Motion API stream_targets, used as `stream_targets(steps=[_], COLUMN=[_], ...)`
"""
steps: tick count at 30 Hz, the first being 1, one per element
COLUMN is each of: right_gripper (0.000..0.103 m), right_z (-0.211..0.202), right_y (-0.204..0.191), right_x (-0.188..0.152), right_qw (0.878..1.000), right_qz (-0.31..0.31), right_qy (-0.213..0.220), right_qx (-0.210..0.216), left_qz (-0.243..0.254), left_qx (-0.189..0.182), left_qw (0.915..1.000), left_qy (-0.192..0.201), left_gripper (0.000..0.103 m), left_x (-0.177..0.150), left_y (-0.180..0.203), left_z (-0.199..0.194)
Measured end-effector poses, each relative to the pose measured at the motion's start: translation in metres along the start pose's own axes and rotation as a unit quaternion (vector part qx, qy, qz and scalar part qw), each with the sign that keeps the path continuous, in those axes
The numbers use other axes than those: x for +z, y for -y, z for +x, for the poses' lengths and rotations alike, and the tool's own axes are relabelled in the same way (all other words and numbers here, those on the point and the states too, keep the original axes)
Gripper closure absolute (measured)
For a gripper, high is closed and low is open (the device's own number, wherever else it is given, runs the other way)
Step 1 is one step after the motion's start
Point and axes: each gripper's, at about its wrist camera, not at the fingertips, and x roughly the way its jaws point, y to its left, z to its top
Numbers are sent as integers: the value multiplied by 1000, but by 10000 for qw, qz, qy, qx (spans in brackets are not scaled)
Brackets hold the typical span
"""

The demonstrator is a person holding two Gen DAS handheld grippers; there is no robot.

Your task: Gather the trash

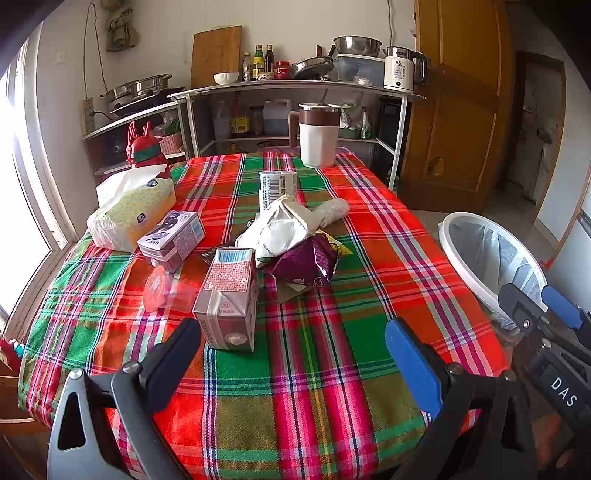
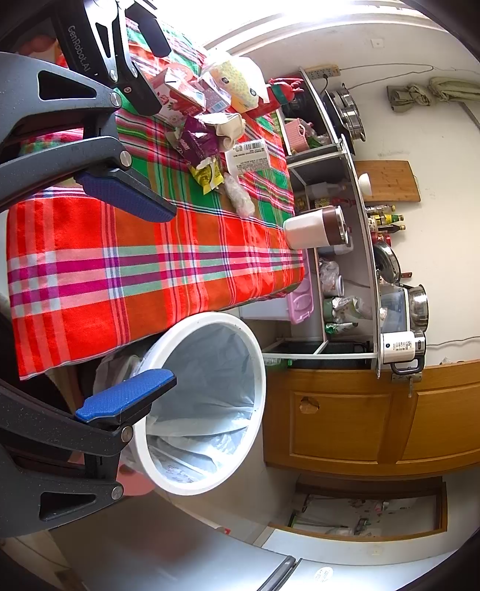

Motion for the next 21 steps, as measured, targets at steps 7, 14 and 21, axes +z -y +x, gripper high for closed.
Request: stream_targets(steps=[7,14,21], right_gripper=[21,21,21], right_z=[0,0,1], right_y=[0,2,2], right_x=[0,0,0], right_qw=[10000,10000,10000], right_qz=[-1,6,8], right_qy=[-10,-10,-8], right_qx=[-4,0,0], left_qz=[10,12,16], left_qx=[-3,0,1], left_qw=[10000,10000,10000], left_qy=[2,1,8], left_gripper=[2,2,2], left_x=[0,0,0], left_y=[1,1,1], left_z=[0,0,0])
